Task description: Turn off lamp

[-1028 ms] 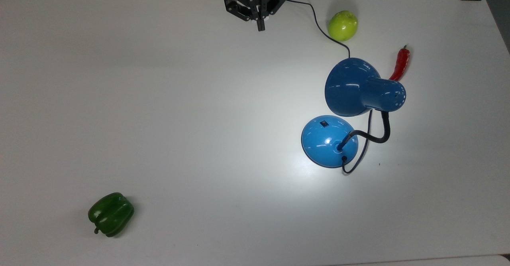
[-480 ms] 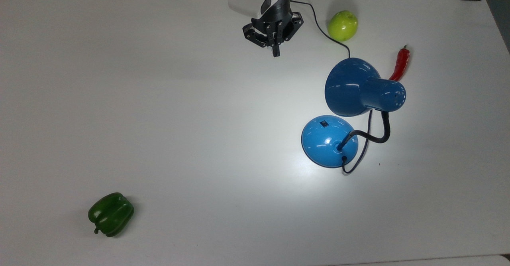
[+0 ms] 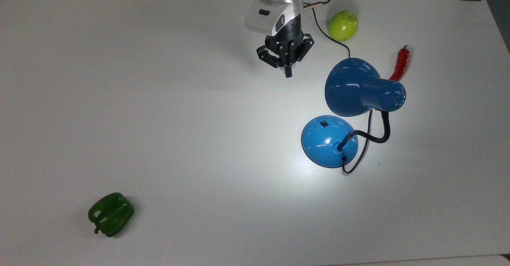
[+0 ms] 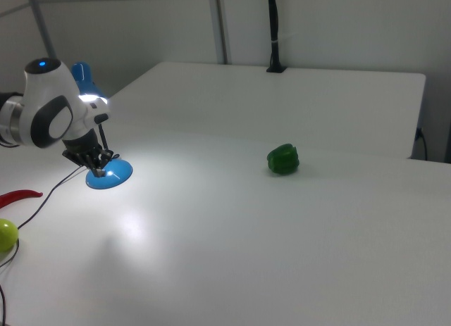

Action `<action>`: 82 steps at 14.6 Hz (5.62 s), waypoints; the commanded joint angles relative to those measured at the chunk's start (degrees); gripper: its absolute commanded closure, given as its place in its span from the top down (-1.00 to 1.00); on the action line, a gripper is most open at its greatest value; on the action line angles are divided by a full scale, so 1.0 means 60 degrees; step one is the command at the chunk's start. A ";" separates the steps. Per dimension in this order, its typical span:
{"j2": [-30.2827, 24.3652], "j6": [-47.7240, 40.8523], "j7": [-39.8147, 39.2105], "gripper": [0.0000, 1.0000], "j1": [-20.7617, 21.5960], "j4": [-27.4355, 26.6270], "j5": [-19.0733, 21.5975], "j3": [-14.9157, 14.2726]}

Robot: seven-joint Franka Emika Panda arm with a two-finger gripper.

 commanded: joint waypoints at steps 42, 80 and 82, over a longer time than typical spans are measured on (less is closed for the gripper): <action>0.3162 0.4759 -0.0657 -1.00 0.0893 0.1223 -0.0276 0.0179; 0.1480 0.1074 -0.0496 -0.86 0.0703 0.0461 -0.0422 0.0179; 0.1113 -0.0113 -0.0496 -0.74 0.0601 0.0505 -0.0422 0.0150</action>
